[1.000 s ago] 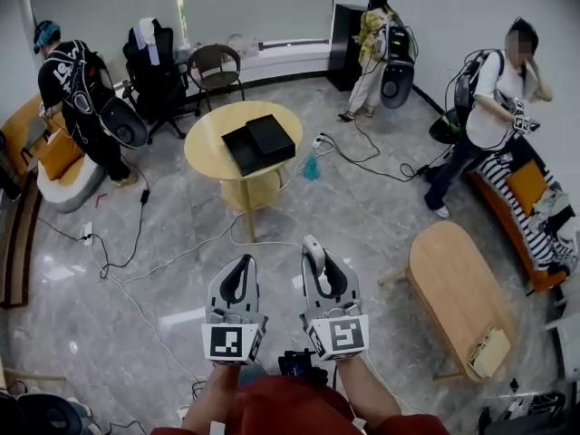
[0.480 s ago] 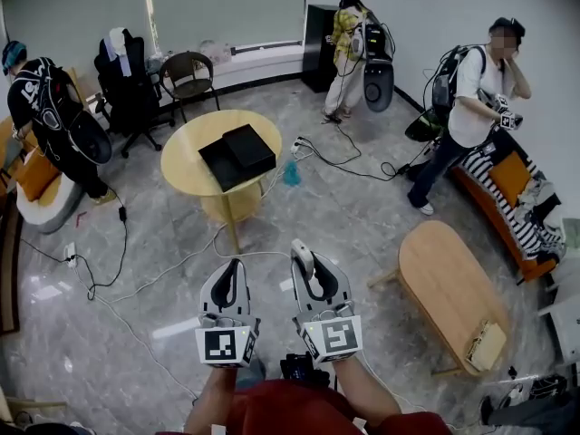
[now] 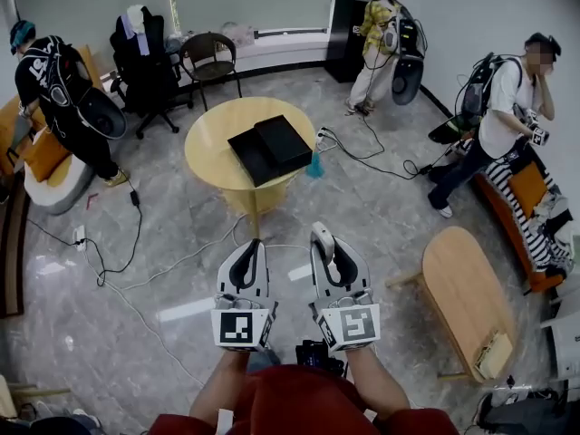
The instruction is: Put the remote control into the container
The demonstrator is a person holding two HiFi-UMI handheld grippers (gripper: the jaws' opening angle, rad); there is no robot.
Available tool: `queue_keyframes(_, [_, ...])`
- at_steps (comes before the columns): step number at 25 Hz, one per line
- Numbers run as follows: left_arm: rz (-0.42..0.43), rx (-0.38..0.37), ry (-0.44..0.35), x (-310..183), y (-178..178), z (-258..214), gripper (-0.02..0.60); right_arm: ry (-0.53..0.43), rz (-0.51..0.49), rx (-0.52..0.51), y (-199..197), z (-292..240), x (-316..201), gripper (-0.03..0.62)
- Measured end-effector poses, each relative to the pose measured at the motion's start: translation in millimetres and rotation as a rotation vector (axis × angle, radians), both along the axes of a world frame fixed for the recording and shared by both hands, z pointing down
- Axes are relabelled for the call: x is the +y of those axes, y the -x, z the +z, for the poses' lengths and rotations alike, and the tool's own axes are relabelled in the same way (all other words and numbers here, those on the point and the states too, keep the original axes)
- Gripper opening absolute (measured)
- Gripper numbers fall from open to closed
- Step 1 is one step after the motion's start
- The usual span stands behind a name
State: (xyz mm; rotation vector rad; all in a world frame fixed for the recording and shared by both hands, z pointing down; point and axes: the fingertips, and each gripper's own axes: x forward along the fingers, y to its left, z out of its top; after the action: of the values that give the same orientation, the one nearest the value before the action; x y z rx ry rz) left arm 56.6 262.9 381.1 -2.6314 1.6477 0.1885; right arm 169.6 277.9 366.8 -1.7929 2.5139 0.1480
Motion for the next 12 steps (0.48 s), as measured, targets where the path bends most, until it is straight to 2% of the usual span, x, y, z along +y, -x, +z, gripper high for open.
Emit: queue_keyframes(12, [-0.018,-0.005,-0.005,-77,97,-3,0.02,0.01,-0.006,-0.012,89,0,-78,0.117])
